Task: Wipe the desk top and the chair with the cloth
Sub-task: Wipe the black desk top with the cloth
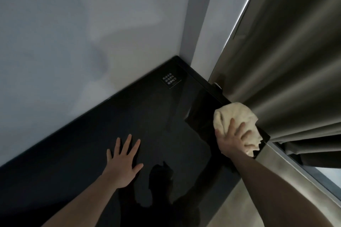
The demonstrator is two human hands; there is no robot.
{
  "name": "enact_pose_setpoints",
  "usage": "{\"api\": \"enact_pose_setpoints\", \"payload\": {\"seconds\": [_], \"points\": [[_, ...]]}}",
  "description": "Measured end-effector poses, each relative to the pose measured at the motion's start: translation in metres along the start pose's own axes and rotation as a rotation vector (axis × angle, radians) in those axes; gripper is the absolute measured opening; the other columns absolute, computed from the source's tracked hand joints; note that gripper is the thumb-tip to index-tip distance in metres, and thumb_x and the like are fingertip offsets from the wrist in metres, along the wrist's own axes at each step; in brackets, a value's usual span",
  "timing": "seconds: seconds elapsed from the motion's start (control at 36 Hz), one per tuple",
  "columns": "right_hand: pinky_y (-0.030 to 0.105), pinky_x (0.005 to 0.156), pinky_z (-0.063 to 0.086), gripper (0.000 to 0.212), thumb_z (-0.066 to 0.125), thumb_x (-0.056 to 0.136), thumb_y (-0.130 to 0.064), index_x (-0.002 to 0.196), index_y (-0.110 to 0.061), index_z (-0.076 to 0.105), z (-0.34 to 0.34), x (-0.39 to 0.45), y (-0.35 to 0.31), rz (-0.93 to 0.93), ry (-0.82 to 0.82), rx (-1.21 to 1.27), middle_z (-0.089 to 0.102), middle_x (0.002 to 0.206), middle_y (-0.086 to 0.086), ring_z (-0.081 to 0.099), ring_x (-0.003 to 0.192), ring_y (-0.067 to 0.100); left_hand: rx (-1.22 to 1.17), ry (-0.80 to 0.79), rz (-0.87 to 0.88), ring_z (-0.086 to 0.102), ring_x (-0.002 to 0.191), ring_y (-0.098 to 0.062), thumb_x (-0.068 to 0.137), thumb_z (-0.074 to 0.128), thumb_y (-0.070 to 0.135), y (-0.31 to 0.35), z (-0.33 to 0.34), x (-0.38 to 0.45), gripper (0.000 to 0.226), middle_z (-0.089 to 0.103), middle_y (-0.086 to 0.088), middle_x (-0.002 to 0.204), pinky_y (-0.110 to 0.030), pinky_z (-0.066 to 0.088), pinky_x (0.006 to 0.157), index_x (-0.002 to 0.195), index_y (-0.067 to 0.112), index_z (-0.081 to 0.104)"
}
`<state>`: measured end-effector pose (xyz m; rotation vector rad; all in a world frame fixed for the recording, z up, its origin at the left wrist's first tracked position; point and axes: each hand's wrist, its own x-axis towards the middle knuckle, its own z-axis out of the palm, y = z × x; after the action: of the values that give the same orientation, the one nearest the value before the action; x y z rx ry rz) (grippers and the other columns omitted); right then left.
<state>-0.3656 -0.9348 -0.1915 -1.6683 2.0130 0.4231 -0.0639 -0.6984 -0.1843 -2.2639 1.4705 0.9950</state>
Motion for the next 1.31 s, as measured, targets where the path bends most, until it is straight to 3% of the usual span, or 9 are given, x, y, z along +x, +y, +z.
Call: {"api": "enact_pose_setpoints", "payload": {"seconds": [0.39, 0.56, 0.72, 0.94, 1.31], "points": [[0.074, 0.111, -0.008, 0.079, 0.017, 0.096, -0.071, 0.157, -0.037, -0.020, 0.104, -0.191, -0.016, -0.100, -0.077, -0.047, -0.031, 0.164, 0.006, -0.027, 0.149, 0.039, -0.079, -0.069, -0.099, -0.023, 0.151, -0.036, 0.096, 0.054, 0.057, -0.105, 0.075, -0.139, 0.097, -0.036, 0.004, 0.161, -0.063, 0.008, 0.122, 0.156, 0.040, -0.020], [0.078, 0.107, -0.012, 0.082, 0.019, 0.096, -0.072, 0.153, -0.037, -0.028, 0.161, -0.265, -0.010, -0.215, -0.130, -0.104, -0.043, 0.157, 0.007, -0.034, 0.146, 0.040, -0.079, -0.091, -0.077, -0.022, 0.152, -0.033, 0.097, 0.058, 0.051, -0.146, 0.115, -0.195, 0.098, -0.039, 0.009, 0.159, -0.066, 0.015, 0.120, 0.156, 0.040, -0.020], [0.077, 0.106, -0.014, 0.084, 0.022, 0.097, -0.071, 0.154, -0.035, -0.028, 0.157, -0.267, -0.014, -0.226, -0.164, -0.114, -0.043, 0.157, 0.010, -0.034, 0.145, 0.043, -0.090, -0.140, -0.075, -0.031, 0.149, -0.032, 0.096, 0.064, 0.039, -0.150, 0.124, -0.195, 0.104, -0.045, 0.012, 0.154, -0.071, 0.010, 0.118, 0.153, 0.045, -0.022], [0.079, 0.104, -0.017, 0.086, 0.024, 0.095, -0.073, 0.152, -0.037, -0.029, 0.160, -0.250, -0.019, -0.241, -0.131, -0.134, -0.044, 0.156, 0.008, -0.038, 0.143, 0.042, -0.052, -0.137, -0.041, -0.038, 0.144, -0.032, 0.094, 0.064, 0.046, -0.160, 0.126, -0.186, 0.108, -0.050, 0.014, 0.150, -0.075, 0.008, 0.115, 0.149, 0.048, -0.028], [0.075, 0.107, -0.018, 0.085, 0.020, 0.094, -0.074, 0.153, -0.038, -0.027, 0.152, -0.262, -0.031, -0.169, -0.144, -0.153, -0.041, 0.159, 0.006, -0.035, 0.146, 0.038, -0.052, -0.089, -0.010, -0.022, 0.152, -0.032, 0.098, 0.061, 0.038, -0.177, 0.133, -0.217, 0.095, -0.035, 0.009, 0.161, -0.057, 0.010, 0.123, 0.159, 0.039, -0.012]]}}
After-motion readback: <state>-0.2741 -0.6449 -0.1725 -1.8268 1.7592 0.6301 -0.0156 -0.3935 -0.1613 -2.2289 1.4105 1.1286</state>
